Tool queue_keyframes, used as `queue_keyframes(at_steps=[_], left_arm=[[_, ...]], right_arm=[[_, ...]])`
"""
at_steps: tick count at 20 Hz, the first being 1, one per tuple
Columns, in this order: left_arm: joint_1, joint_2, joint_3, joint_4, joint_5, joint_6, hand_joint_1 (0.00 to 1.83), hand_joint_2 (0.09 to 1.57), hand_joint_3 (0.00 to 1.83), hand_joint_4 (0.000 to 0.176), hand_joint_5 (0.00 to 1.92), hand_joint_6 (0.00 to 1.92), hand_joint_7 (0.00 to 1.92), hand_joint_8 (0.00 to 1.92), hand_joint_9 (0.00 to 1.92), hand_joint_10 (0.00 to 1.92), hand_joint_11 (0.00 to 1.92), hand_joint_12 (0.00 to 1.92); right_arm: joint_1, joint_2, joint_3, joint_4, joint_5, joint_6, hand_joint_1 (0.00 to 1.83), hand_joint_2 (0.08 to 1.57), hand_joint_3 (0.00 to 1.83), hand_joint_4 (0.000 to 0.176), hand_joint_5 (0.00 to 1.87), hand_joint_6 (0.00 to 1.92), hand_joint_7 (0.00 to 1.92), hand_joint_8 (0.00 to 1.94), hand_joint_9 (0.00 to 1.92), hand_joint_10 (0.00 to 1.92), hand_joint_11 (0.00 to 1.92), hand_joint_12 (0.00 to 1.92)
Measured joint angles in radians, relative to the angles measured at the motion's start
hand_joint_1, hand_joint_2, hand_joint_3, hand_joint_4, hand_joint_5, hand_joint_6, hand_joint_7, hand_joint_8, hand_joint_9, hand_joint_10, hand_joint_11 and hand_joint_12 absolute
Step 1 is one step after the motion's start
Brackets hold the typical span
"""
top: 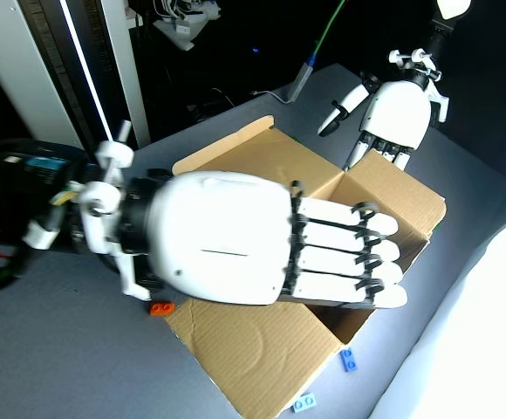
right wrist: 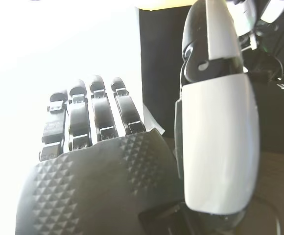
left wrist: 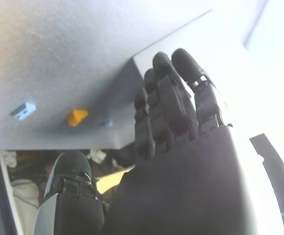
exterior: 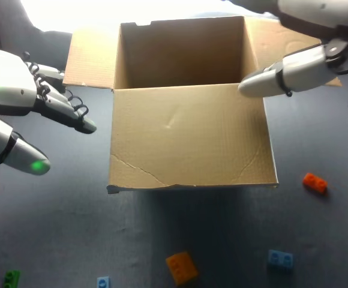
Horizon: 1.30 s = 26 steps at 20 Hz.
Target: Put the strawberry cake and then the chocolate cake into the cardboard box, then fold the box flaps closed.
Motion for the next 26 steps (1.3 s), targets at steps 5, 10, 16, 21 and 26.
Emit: queue_keyframes(at_steps=[5,10,16,21,26], left_arm=[[-0.016,-0.004,0.012,-0.040,0.026,0.022,0.00,1.17,0.00,0.050,0.32,0.01,0.40,0.01,0.47,0.01,0.00,1.30],[-0.046,-0.010,0.021,-0.054,0.045,0.058,0.02,1.16,0.00,0.055,0.33,0.01,0.42,0.01,0.48,0.01,0.00,1.29],[-0.109,-0.016,0.033,-0.021,0.042,0.063,0.02,1.18,0.00,0.020,0.47,0.02,0.59,0.02,0.62,0.05,0.08,1.34],[-0.187,-0.032,0.084,0.027,0.016,0.023,0.04,1.20,0.01,0.000,0.53,0.02,0.63,0.01,0.65,0.05,0.06,1.39],[-0.257,-0.045,0.102,0.058,-0.011,0.003,0.01,1.19,0.00,0.007,0.49,0.00,0.58,0.00,0.61,0.04,0.03,1.39]], right_arm=[[-0.043,0.162,-0.089,0.000,0.018,0.000,0.26,1.13,0.00,0.000,0.10,0.00,0.14,0.00,0.11,0.00,0.00,0.07],[-0.127,0.322,-0.132,0.047,0.124,0.100,0.30,1.13,0.00,0.000,0.25,0.04,0.35,0.03,0.31,0.07,0.00,0.77],[-0.216,0.341,-0.116,-0.048,0.184,0.120,0.28,1.17,0.00,0.000,0.57,0.09,0.76,0.05,0.53,0.66,0.02,1.57],[-0.298,0.317,-0.038,-0.122,0.249,0.071,0.25,1.20,0.00,0.000,0.63,0.16,0.79,0.05,0.49,0.85,0.07,1.59],[-0.353,0.275,0.019,-0.134,0.256,0.088,0.30,1.17,0.00,0.000,0.55,0.11,0.70,0.00,0.42,0.73,0.00,1.56]])
